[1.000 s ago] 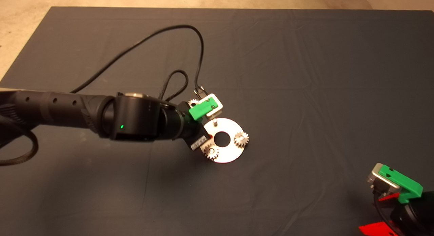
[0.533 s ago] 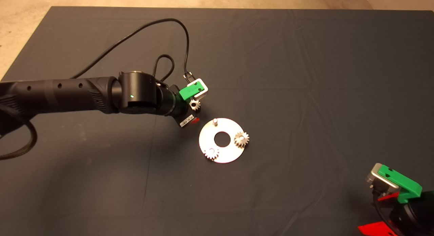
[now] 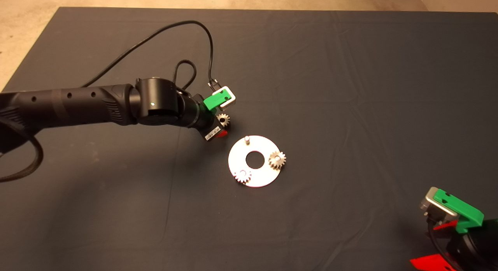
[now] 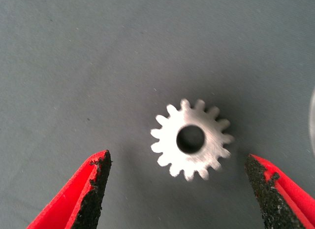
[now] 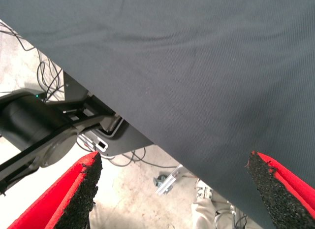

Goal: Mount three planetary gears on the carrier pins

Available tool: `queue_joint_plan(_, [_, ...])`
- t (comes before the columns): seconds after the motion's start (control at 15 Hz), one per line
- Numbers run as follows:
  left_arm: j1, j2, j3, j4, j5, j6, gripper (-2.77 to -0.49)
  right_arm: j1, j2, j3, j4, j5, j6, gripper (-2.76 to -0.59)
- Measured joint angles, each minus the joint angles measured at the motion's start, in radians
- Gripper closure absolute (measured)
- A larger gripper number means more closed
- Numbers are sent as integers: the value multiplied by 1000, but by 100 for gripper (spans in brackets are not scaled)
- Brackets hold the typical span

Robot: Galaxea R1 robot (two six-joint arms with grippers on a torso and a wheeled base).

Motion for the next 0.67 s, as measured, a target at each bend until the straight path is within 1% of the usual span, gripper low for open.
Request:
queue_joint_plan(0.07, [0,0,-5,-2,-5,0,-189,0,0,0,0,0,0,-220])
queue_joint_plan(0.13, [0,0,-11,-6,-19,0,-189,0,0,0,0,0,0,-220])
queue_joint_plan(0.2, [0,0,-24,-16,-38,2,-189,0,0,0,0,0,0,-220])
queue_joint_plan(0.27, [0,0,-41,-25,-49,12,-189,0,0,0,0,0,0,-220])
queue_joint_plan(0.33, [0,0,-56,-41,-57,30,-189,0,0,0,0,0,0,-220])
queue_joint_plan(0.4, [0,1,-64,-56,-63,57,-189,0,0,0,0,0,0,-220])
queue_joint_plan(0.47, [0,3,-72,-71,-69,70,-189,0,1,0,0,0,0,-220])
queue_joint_plan(0.53, [0,3,-81,-80,-74,74,-189,0,0,0,0,0,0,-220])
queue_joint_plan(0.67, [0,3,-85,-84,-77,74,-189,0,3,0,0,0,0,-220])
